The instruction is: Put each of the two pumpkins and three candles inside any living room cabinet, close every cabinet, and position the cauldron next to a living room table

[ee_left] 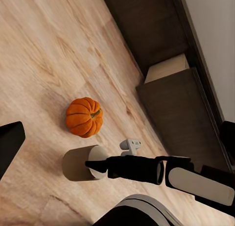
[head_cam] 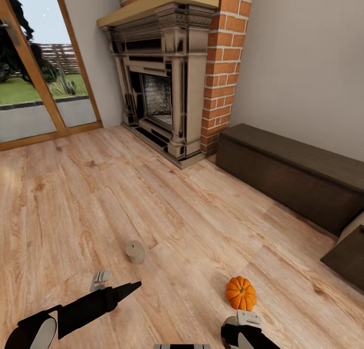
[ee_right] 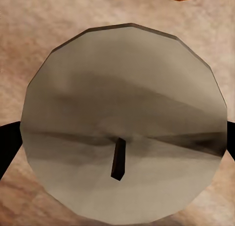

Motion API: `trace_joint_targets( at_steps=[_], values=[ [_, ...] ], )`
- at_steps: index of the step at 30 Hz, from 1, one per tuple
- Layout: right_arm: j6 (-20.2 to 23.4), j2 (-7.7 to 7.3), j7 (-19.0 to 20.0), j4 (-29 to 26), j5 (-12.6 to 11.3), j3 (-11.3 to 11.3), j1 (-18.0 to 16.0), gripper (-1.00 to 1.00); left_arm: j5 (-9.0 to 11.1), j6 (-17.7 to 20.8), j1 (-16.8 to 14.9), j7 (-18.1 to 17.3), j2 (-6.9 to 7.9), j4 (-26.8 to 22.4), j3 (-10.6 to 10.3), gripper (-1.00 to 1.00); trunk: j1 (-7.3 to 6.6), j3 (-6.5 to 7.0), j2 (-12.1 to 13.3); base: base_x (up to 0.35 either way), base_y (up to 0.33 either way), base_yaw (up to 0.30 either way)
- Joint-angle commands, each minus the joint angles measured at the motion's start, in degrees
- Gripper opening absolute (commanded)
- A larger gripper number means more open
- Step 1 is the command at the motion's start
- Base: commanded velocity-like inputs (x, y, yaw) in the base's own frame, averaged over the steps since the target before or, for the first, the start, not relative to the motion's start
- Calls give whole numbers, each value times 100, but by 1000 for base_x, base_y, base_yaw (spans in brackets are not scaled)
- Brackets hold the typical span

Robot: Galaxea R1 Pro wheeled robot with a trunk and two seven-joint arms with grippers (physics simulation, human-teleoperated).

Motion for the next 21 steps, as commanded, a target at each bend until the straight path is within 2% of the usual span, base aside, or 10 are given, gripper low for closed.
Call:
trace_joint_targets(
  at_steps=[1, 11, 14, 21],
  values=[
    [27, -4, -52, -13, -48, 50, -1, -100, 12, 30, -3, -11, 0, -1, 4, 100, -1, -4, -2, 0, 0, 0],
    [27, -4, -53, -13, -44, 47, -1, -100, 15, 27, -2, -11, 0, -1, 4, 100, -1, 45, -2, 0, 0, -118],
    [27, -7, -53, -13, -44, 46, -1, -100, 15, 27, -3, -11, 0, -1, 4, 100, -9, 132, 2, 0, 0, -185],
    [29, -8, -53, -13, -44, 46, -1, -100, 15, 25, -3, -9, 0, -1, 4, 100, -9, 155, 2, 0, 0, -92]
  ],
)
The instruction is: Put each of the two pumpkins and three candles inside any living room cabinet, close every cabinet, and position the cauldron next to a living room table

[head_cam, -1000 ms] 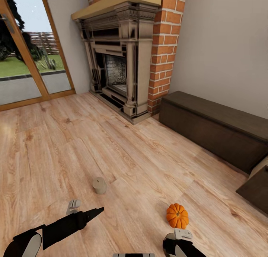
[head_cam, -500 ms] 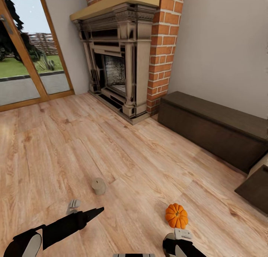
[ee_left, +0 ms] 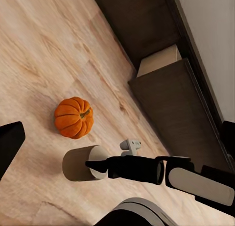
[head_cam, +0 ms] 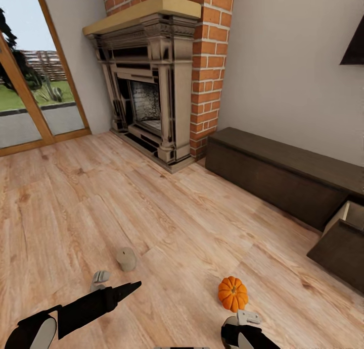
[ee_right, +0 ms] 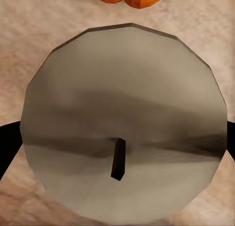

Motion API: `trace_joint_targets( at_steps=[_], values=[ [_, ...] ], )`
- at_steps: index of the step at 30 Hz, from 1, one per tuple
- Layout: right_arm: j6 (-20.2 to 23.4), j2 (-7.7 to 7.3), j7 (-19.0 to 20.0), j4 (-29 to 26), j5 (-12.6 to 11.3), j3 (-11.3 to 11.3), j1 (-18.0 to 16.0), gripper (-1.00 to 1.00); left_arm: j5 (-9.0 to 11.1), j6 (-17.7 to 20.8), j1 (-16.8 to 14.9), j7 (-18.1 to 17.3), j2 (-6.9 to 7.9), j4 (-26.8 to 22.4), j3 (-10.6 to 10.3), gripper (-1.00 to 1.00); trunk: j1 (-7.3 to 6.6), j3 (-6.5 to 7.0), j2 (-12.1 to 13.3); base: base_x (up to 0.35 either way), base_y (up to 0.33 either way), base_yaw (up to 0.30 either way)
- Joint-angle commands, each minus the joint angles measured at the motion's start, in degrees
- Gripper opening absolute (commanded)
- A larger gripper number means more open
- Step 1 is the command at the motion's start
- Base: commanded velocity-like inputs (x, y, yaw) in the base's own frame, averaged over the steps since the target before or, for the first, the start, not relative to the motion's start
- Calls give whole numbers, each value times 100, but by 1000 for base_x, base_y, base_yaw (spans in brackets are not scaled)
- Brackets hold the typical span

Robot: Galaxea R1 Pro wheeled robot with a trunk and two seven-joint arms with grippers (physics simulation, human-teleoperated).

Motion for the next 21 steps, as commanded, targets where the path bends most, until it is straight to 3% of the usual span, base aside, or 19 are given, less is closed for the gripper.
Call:
trace_joint_targets(
  at_steps=[1, 13, 21],
  values=[
    [26, -2, -51, -12, -48, 49, -2, -100, 12, 29, -2, -8, 0, -1, 4, 100, -1, -4, -2, -28, 0, -23],
    [25, 0, -51, -12, -48, 49, -2, -100, 7, 27, -2, -4, 0, -1, 4, 100, -1, -2, -2, -207, -83, -5],
    [26, 0, -37, -12, -54, 49, -2, -100, 4, 27, -2, -3, 0, -1, 4, 100, -1, -2, -2, -38, -38, 0]
  ],
)
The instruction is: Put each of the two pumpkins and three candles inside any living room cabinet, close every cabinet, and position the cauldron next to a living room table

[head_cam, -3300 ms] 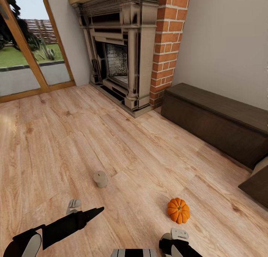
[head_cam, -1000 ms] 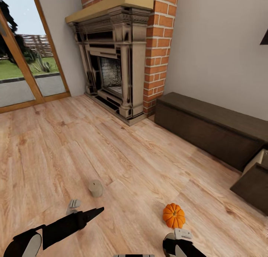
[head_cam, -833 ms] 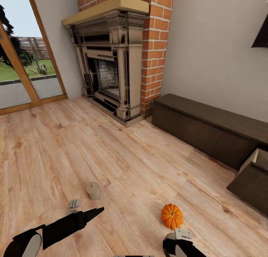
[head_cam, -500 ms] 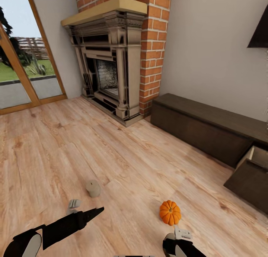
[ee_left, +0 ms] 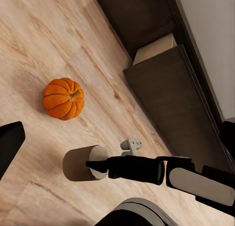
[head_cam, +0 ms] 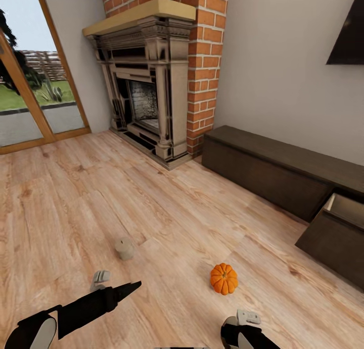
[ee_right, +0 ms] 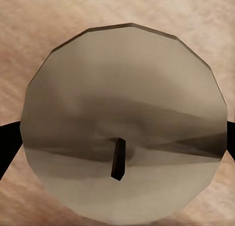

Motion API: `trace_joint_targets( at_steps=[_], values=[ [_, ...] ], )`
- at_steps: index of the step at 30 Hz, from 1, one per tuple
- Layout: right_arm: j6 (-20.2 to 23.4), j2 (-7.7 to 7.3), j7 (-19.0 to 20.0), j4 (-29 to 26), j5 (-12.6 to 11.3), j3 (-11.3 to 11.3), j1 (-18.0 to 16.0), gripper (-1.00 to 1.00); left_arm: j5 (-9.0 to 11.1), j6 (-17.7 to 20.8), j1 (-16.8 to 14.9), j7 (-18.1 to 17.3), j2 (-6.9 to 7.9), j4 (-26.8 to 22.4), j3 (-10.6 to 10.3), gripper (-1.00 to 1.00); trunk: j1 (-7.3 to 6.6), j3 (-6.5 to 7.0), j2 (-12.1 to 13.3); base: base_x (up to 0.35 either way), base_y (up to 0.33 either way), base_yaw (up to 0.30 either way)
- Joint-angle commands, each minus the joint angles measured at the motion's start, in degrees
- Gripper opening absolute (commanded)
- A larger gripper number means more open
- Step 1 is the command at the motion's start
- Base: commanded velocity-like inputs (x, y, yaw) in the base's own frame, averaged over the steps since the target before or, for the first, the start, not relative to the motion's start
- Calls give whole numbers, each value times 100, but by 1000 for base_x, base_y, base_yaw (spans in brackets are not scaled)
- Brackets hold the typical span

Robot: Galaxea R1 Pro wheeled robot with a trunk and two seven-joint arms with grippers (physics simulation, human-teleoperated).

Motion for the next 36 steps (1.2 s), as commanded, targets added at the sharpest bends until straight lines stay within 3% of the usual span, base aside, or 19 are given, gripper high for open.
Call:
trace_joint_targets(
  at_steps=[1, 9, 20, 36],
  values=[
    [26, -4, -50, -13, -50, 49, -1, -100, 11, 30, -3, -10, 0, -1, 4, 100, -1, -5, -2, -5, -85, 0],
    [26, -4, -48, -13, -52, 49, -1, -100, 11, 30, -3, -10, 0, -2, 4, 100, -1, 6, -2, -2, -214, -42],
    [25, -12, -44, -19, -49, 49, -1, -100, 16, 28, -3, 12, 0, -1, 4, 100, -1, 72, -2, 0, -159, -194],
    [-49, -5, -62, -254, -45, 49, -1, -100, 7, 131, -32, 47, 0, 7, 12, 100, -43, 446, 19, 0, -4, -41]
  ],
)
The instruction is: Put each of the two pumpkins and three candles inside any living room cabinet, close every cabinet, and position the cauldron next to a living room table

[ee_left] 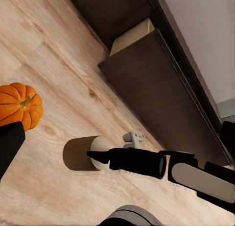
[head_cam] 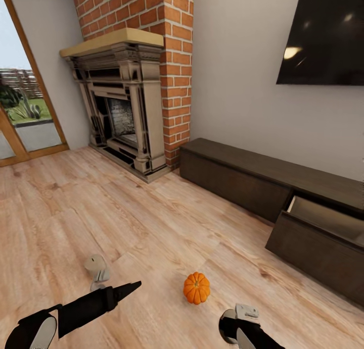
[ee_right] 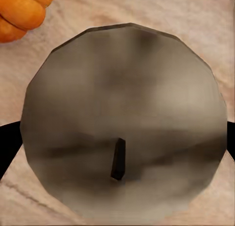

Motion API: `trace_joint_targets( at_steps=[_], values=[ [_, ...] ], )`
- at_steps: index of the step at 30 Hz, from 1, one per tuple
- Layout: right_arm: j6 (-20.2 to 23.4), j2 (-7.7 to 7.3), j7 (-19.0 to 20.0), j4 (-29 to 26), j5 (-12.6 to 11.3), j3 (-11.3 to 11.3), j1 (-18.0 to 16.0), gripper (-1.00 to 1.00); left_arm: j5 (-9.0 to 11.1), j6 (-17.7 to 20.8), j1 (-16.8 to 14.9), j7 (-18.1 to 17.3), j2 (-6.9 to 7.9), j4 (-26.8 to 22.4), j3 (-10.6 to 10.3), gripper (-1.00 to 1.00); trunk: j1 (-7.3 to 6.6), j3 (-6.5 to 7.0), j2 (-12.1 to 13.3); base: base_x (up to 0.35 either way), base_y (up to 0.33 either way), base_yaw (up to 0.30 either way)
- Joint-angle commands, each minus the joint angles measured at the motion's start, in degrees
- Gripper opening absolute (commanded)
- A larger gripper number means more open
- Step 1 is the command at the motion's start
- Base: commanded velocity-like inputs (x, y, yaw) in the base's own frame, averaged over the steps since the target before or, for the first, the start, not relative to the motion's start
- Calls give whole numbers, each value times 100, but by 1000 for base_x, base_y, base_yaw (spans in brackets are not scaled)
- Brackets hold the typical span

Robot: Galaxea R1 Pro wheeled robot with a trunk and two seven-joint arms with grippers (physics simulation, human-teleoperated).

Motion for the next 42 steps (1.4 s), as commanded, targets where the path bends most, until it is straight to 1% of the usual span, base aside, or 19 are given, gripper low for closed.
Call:
trace_joint_targets(
  at_steps=[1, 4, 6, 7, 10, 14, 15, 18, 19, 22, 24, 25, 27, 28, 30, 33, 36, 39, 42],
  values=[
    [25, -5, -62, -45, -57, 44, 0, -100, 6, 30, -11, -5, 0, 1, 5, 100, -3, 17, 0, 0, 0, 0],
    [28, -9, -70, -85, -57, -24, 0, -100, 5, 32, -26, 4, 0, 9, 5, 100, -11, 84, 4, 0, 0, 0],
    [34, -11, -69, -94, -53, -166, 0, -100, 1, 34, -32, 9, 0, 15, 8, 100, -16, 128, 6, 0, 0, 0],
    [72, -12, -58, -109, -47, -371, 0, -100, 2, 101, -45, 50, 5, 22, 12, 100, -19, 150, 8, 0, 0, 0],
    [91, -19, -49, -119, -41, -478, -2, -100, 9, 363, -125, 269, 73, 20, 17, 100, -27, 217, 12, 0, 0, 0],
    [121, -69, -48, -265, -40, -517, -6, -100, 18, 802, -541, 476, 232, 18, 23, 100, -37, 305, 17, 0, 0, 0],
    [184, -113, -47, -342, -43, -522, -5, -100, 22, 972, -752, 503, 304, 18, 26, 100, -40, 328, 18, 0, 0, 0],
    [521, -201, -50, -532, -42, -533, -8, -100, 17, 1182, -1148, 535, 429, 22, 29, 100, -47, 394, 22, 0, 0, 0],
    [734, -256, -56, -664, -41, -539, -6, -100, 14, 1199, -1278, 559, 464, 28, 30, 100, -50, 416, 24, 0, 0, 0],
    [1064, -437, -62, -939, -48, -582, -3, -100, 28, 1199, -1532, 625, 527, 25, 31, 100, -58, 483, 28, 0, 0, 0],
    [1295, -540, -66, -1107, -46, -723, -3, -100, 28, 1199, -1760, 652, 559, 37, 31, 100, -63, 527, 30, 0, 0, 0],
    [1477, -583, -69, -1191, -42, -868, -5, -100, 26, 1199, -1893, 665, 573, 65, 31, 100, -65, 549, 32, 0, 0, 0],
    [1649, -620, -75, -1280, -38, -1014, -7, -100, 22, 1199, -1988, 678, 582, 115, 30, 100, -70, 593, 34, 0, 0, 0],
    [1803, -683, -75, -1399, -33, -1125, -8, -100, 28, 1199, -2058, 687, 592, 146, 30, 100, -73, 616, 36, 0, 0, 0],
    [2081, -784, -75, -1683, -31, -1222, -8, -100, 29, 1199, -2146, 696, 618, 177, 30, 100, -78, 660, 38, 0, 0, 0],
    [2492, -861, -75, -2102, -26, -1317, -7, -100, 20, 1199, -2233, 713, 688, 279, 31, 100, -86, 726, 43, 0, 0, 0],
    [2754, -897, -75, -2355, -25, -1567, -5, -100, 9, 1199, -2302, 795, 739, 417, 29, 100, -94, 793, 47, 0, 0, 0],
    [2851, -934, -78, -2460, 6, -1699, -8, -100, -6, 1199, -2338, 998, 756, 472, 25, 100, -101, 859, 51, 0, 0, 0],
    [2881, -1071, -76, -2495, -5, -1742, -5, -100, -10, 1199, -2350, 1392, 762, 520, 22, 100, -109, 926, 55, 0, 0, 0]
  ],
)
